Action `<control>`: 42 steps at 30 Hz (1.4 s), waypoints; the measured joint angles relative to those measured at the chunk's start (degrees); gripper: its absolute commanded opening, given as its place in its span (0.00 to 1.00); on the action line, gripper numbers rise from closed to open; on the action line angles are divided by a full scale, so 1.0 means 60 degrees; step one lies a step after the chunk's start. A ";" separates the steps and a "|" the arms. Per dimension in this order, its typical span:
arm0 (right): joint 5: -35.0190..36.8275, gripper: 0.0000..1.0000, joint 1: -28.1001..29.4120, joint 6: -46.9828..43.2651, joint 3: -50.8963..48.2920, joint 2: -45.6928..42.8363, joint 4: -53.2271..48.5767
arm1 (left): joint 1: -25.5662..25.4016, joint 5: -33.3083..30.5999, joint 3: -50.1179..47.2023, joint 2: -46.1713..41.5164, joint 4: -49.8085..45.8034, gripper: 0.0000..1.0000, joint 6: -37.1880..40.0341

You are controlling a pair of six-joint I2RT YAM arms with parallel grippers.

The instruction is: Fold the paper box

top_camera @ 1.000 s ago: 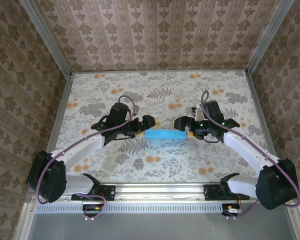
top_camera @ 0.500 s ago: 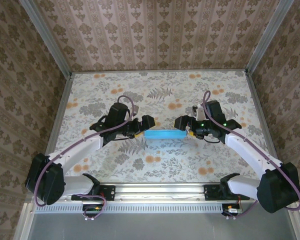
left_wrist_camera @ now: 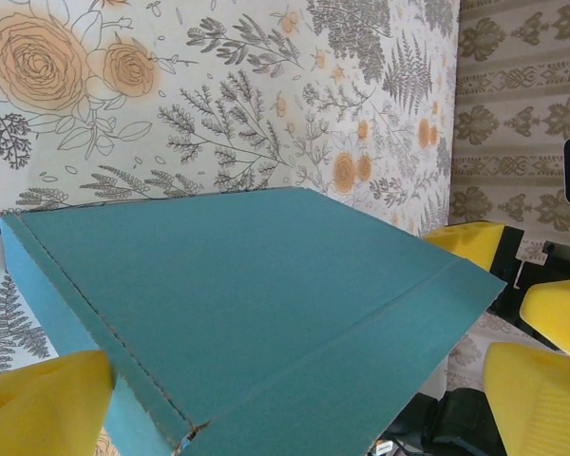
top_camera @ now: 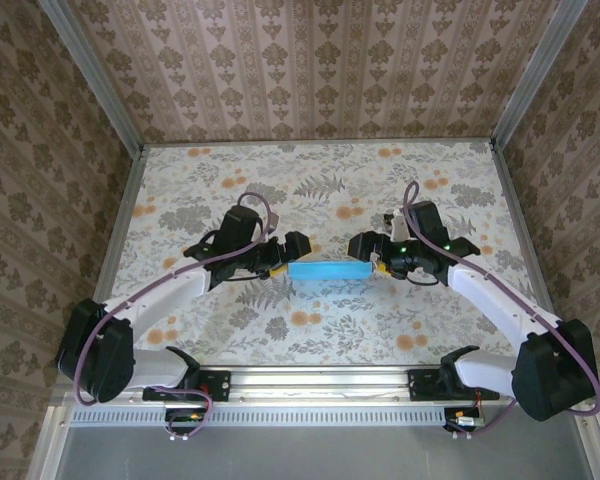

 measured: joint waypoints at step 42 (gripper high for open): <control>-0.0222 1.00 -0.0477 -0.0051 0.0302 0.0743 0.0484 | 0.0696 0.0430 0.0481 0.0769 0.0291 1.00 -0.0025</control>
